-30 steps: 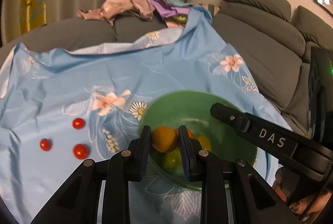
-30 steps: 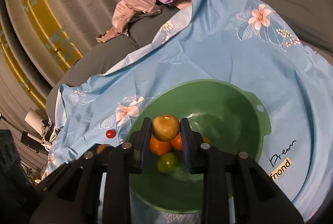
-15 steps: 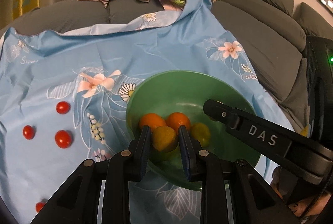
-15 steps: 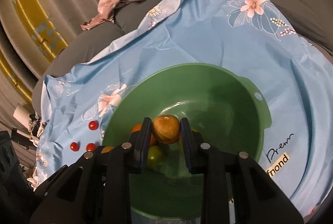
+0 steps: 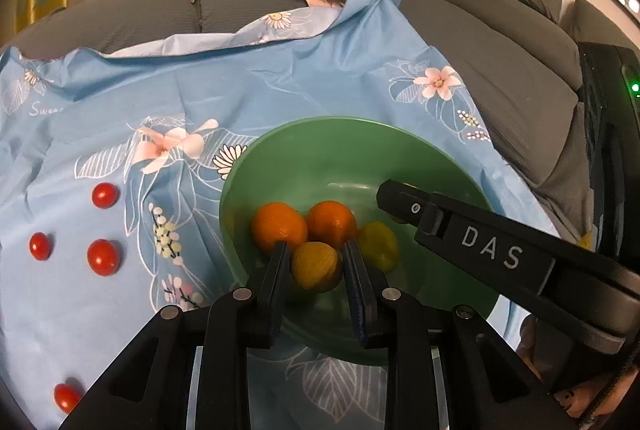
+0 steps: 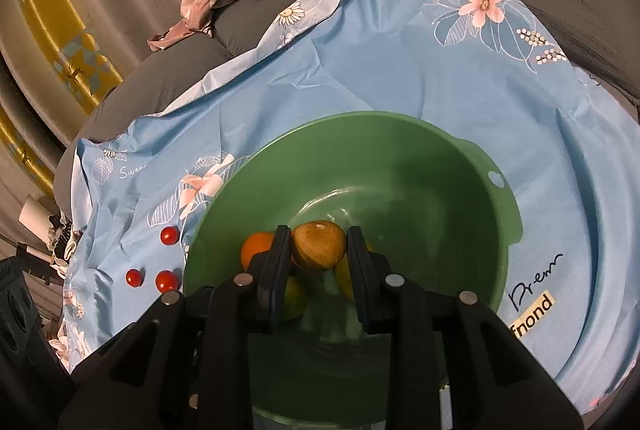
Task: Organize fruits
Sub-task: 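Carry both small fruits over the green bowl and lower them inside, then open both grippers to release the small fruits into the bowl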
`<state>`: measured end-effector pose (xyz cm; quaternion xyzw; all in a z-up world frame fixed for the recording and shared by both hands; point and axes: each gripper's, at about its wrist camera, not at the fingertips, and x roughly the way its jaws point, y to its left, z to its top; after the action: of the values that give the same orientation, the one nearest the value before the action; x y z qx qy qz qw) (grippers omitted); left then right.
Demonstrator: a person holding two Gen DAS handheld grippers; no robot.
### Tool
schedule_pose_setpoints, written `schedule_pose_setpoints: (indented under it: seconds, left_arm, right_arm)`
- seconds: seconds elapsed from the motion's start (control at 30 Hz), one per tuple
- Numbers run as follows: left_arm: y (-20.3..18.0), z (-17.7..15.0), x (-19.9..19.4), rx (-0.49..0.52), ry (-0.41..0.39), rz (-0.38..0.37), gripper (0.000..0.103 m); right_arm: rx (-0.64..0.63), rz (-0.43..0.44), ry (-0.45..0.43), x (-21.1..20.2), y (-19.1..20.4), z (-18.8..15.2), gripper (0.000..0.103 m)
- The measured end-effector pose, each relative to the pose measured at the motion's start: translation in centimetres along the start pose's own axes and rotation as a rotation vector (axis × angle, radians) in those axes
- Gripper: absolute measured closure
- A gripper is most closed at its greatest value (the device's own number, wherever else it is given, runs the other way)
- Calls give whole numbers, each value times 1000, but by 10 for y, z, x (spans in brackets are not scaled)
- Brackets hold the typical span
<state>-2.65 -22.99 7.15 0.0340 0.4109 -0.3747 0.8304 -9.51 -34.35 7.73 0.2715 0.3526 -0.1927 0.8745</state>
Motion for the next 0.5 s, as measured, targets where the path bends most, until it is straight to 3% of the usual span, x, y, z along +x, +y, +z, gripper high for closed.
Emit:
schedule_pose_setpoints:
  seconds: [0.5]
  left_arm:
    - [1,0,3,-6,14,-16,76]
  right_arm:
    - [-19,-40,21,7,0,0,74]
